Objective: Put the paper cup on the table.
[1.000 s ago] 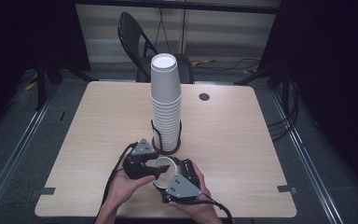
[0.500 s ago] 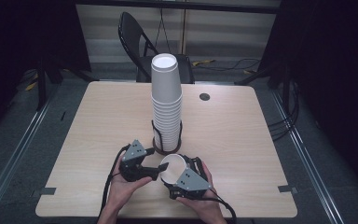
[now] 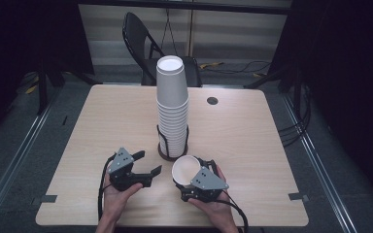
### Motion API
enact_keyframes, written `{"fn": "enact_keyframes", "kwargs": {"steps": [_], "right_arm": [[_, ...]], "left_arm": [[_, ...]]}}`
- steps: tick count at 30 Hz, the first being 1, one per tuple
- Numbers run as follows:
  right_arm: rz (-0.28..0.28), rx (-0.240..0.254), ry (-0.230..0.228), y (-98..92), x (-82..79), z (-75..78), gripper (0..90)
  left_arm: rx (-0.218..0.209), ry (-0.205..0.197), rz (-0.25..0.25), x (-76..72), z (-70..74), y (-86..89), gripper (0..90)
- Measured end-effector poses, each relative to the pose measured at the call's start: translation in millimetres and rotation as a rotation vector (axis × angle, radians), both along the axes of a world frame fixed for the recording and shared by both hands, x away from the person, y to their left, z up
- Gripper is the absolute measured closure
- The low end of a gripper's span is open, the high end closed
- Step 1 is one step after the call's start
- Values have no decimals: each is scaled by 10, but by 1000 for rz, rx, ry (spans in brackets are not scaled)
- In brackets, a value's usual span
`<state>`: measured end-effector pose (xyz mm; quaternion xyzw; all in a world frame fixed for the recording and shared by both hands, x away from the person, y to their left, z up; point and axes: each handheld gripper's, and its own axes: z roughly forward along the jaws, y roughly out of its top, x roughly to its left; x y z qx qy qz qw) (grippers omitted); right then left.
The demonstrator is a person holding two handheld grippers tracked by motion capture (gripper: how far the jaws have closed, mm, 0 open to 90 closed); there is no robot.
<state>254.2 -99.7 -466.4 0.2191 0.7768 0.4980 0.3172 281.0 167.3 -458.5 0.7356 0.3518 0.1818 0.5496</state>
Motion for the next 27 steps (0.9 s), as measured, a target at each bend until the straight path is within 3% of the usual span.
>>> {"fn": "enact_keyframes", "kwargs": {"steps": [3, 6, 11, 18, 22, 24, 27], "right_arm": [[-10, 30, 27, -54, 17, 9, 122], [-23, 65, 44, -128, 41, 30, 122], [-58, 128, 68, -255, 115, 65, 122], [-102, 181, 93, -398, 234, 100, 122], [-132, 215, 94, -477, 313, 120, 123], [-143, 222, 94, -506, 344, 134, 122], [-160, 239, 96, -542, 413, 151, 123]], "left_arm": [[-9, -4, 14, -30, -81, 13, 159], [-19, -24, 57, -63, -152, 25, 156], [11, -79, 138, -128, -252, 32, 156], [-14, -107, 172, -171, -294, 43, 155], [8, -114, 182, -196, -333, 22, 156], [-12, -111, 185, -208, -367, 15, 155], [-6, -132, 197, -231, -368, 10, 155]]}}
